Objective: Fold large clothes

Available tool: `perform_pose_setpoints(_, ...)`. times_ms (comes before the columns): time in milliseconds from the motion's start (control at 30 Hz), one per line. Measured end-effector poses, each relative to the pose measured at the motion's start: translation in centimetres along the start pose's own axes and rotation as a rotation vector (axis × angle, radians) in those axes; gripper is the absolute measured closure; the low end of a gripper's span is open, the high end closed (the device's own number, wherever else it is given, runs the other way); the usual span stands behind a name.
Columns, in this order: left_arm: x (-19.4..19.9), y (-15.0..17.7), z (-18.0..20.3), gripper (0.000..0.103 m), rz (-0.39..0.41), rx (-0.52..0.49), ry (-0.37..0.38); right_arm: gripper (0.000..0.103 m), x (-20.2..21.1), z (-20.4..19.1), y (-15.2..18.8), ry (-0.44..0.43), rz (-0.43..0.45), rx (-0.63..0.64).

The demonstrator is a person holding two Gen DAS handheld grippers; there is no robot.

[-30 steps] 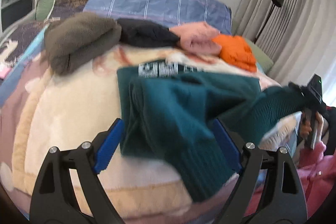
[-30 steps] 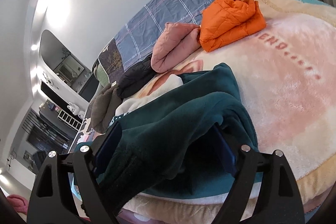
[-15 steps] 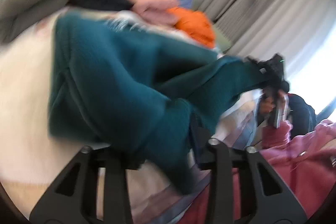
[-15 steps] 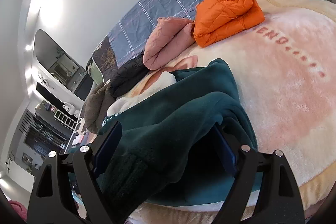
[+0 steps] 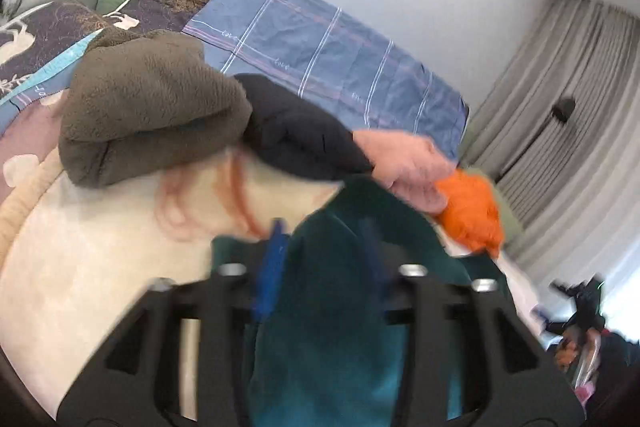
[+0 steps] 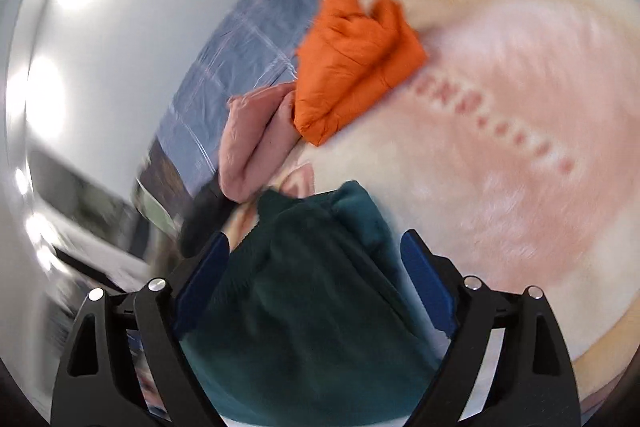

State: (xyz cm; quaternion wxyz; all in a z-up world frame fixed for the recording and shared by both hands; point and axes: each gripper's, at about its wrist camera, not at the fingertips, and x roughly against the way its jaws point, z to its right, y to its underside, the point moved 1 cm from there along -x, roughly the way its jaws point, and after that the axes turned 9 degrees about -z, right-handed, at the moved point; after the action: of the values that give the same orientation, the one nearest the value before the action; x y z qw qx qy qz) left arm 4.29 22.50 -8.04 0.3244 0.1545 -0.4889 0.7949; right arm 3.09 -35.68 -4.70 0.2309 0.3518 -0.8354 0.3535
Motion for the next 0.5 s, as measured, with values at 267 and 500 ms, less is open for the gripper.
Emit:
perform_pose_setpoints(267,-3.0,-1.1,0.3,0.03,-0.133,-0.123,-0.072,0.015,-3.4,-3.8,-0.2,0.119,-0.031,0.28)
perform_pose_setpoints(500,-10.7,-4.2,2.3,0.024,-0.303,-0.218,-0.053,0.015,-11.4,-7.9,-2.7,0.197,-0.17,0.53)
